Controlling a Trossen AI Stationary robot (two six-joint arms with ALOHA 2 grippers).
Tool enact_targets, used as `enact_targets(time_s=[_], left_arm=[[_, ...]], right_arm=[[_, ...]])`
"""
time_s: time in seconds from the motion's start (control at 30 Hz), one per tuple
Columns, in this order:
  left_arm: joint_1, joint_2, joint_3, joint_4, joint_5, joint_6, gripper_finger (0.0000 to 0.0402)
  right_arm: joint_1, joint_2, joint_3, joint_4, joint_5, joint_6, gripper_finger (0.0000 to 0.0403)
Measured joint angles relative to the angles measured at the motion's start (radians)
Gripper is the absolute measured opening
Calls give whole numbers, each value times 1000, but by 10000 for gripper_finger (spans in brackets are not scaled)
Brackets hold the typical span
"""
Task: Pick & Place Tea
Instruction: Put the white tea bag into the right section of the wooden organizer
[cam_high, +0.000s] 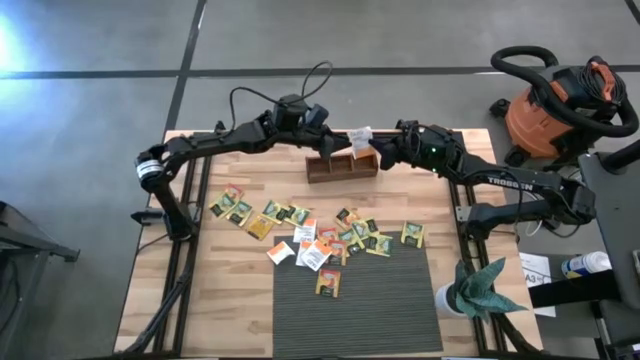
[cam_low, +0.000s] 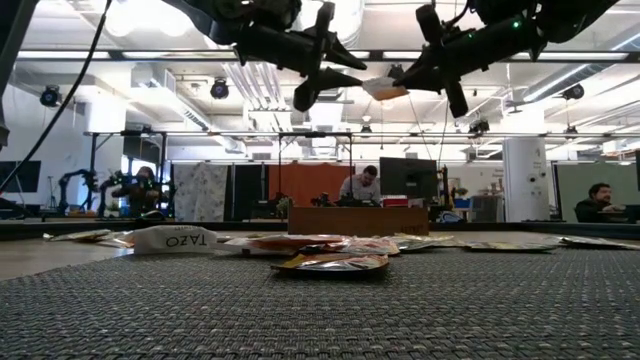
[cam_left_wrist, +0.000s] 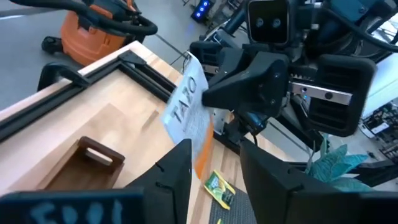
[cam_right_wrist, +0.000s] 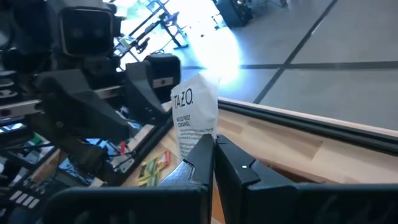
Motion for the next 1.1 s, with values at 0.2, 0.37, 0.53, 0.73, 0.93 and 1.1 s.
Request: enact_targets(time_s=[0.2,0.37,0.53,0.73,0.93,1.1], left_arm=[[0,27,0,23,0,-1,131],[-3,40,0,50,0,6,131],[0,32,0,40,0,26,131],[0,28,-11,-9,-7,82,131],[0,21,-46,-12,-11,83,131],[2,10,-90,91,-43,72,131]], right_arm=[[9,3,0,55,-6,12,8],[8,13,0,80,-5,21,8],[8,13,0,81,6,21,8],[8,11,0,81,9,21,8],[8,11,0,81,9,21,8],[8,10,0,80,-8,25,8]])
